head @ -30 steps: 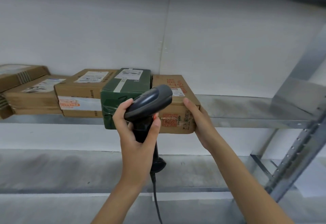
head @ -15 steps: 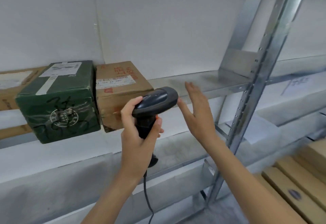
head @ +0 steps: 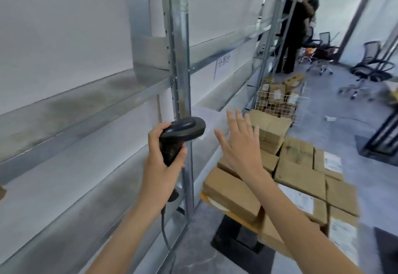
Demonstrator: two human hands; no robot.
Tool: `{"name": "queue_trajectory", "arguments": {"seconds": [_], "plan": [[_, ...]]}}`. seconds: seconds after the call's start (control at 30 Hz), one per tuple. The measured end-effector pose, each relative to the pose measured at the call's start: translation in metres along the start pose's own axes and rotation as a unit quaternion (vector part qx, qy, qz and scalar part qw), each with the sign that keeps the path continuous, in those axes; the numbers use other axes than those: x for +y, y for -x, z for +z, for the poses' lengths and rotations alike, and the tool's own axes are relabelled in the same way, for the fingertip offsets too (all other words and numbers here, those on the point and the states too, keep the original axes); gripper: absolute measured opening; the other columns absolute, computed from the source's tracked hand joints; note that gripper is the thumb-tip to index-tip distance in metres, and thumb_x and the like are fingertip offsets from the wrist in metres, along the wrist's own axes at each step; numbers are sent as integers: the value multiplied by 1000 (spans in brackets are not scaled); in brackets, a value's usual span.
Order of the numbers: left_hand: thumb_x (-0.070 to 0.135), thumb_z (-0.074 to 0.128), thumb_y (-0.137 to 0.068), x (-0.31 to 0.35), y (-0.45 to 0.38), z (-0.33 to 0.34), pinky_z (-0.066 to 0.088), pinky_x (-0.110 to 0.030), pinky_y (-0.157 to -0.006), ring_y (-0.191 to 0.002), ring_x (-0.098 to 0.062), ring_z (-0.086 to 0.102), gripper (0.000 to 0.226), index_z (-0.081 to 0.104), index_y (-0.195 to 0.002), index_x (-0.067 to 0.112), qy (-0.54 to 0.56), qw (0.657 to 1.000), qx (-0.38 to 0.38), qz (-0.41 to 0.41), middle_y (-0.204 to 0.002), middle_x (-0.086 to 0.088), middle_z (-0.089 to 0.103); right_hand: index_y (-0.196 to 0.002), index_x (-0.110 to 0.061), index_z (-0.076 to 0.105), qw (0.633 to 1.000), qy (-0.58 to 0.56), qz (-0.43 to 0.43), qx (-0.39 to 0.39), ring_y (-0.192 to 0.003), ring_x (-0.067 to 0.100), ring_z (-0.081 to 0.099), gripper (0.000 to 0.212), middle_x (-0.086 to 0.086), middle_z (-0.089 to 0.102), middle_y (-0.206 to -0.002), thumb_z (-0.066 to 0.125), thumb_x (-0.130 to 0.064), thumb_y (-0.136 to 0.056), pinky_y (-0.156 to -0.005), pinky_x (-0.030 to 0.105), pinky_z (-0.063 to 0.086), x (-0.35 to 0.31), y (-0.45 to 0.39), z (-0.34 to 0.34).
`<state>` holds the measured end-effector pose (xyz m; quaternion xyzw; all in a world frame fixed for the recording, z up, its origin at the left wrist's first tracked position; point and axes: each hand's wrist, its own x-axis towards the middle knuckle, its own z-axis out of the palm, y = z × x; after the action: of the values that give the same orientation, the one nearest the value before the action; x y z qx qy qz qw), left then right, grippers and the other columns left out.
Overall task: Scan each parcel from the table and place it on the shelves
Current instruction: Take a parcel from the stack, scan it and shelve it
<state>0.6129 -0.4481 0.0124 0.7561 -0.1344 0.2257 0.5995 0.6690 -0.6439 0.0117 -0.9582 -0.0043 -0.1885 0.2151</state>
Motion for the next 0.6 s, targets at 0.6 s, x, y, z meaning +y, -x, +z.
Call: {"name": "queue_trajectory", "arguments": {"seconds": [0.6], "plan": [[19, 64, -98, -75, -61, 233, 55, -17, -80, -96, -21, 68, 68, 30, -120, 74, 4, 979, -201, -30, -132, -1, 58, -162, -23, -1, 978, 98, 168, -73, -157, 26, -4, 75, 4, -3, -170, 37, -51, -105, -127, 47, 1, 238, -10, 10]]}}
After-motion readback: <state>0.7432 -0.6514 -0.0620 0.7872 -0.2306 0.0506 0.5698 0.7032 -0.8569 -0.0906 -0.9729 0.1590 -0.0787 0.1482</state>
